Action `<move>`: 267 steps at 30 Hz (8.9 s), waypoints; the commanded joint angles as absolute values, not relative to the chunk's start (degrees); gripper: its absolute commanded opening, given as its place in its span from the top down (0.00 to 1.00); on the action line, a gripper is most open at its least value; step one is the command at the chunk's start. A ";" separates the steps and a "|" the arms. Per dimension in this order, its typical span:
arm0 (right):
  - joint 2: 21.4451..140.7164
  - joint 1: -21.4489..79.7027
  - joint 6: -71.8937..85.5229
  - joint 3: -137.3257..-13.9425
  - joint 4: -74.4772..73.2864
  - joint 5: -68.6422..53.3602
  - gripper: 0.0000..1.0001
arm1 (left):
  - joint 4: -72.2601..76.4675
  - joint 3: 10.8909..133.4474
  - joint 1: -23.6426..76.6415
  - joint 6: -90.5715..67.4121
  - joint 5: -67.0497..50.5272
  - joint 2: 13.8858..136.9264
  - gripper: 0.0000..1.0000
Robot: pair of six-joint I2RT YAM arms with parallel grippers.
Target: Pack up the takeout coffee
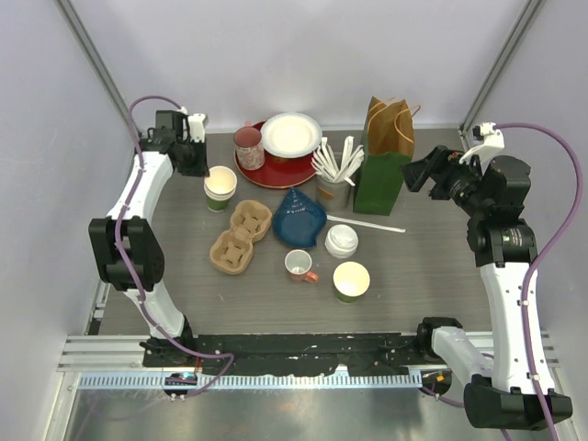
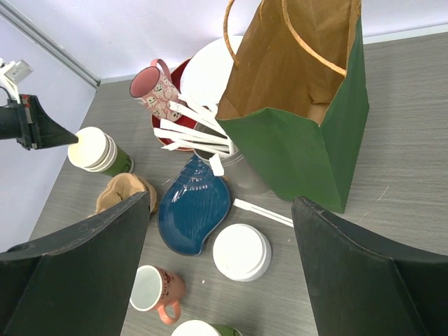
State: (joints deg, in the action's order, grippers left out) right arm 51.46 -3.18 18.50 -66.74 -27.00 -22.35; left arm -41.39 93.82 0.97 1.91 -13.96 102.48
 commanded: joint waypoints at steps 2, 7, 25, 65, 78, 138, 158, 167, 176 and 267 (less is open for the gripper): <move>50.71 -3.08 19.86 -67.06 -23.99 -23.99 0.13 | -41.83 93.42 0.53 0.36 -14.74 102.57 0.94; 50.71 -3.08 20.39 -67.06 -23.64 -24.17 0.13 | -39.64 95.27 0.26 -3.95 -20.03 98.70 0.94; 50.98 -3.08 21.71 -66.97 -23.12 -25.14 0.13 | -33.92 90.86 -4.39 -10.71 -27.58 93.87 0.94; 102.28 46.14 20.21 -108.79 -29.44 8.71 0.42 | -34.71 81.91 -3.78 -2.99 -14.15 92.46 0.71; 126.02 46.93 23.55 -126.20 -27.33 -3.87 0.48 | -35.07 81.74 -2.90 -2.90 -16.43 93.16 0.76; 126.92 48.52 24.52 -130.35 -27.78 -10.02 0.43 | -39.21 83.14 -4.13 -7.64 -23.82 90.44 0.96; 125.16 43.33 40.07 -113.99 -13.27 -18.28 0.63 | -33.23 79.28 -8.26 -14.85 -29.88 92.11 0.96; 125.51 42.71 43.24 -111.19 -11.16 -17.93 0.67 | -32.52 78.05 -8.70 -15.38 -29.53 92.64 0.96; 127.26 41.66 48.25 -109.59 -10.19 -17.40 0.74 | -32.70 77.78 -8.79 -14.94 -29.35 92.72 0.96; 129.46 42.80 50.62 -109.95 -8.00 -20.39 0.71 | -29.01 78.13 -9.75 -26.36 -43.06 92.99 0.97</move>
State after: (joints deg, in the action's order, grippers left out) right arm 130.67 41.89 50.76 -109.47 -11.29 -20.23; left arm -31.48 76.55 -9.56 -22.37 -35.66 93.12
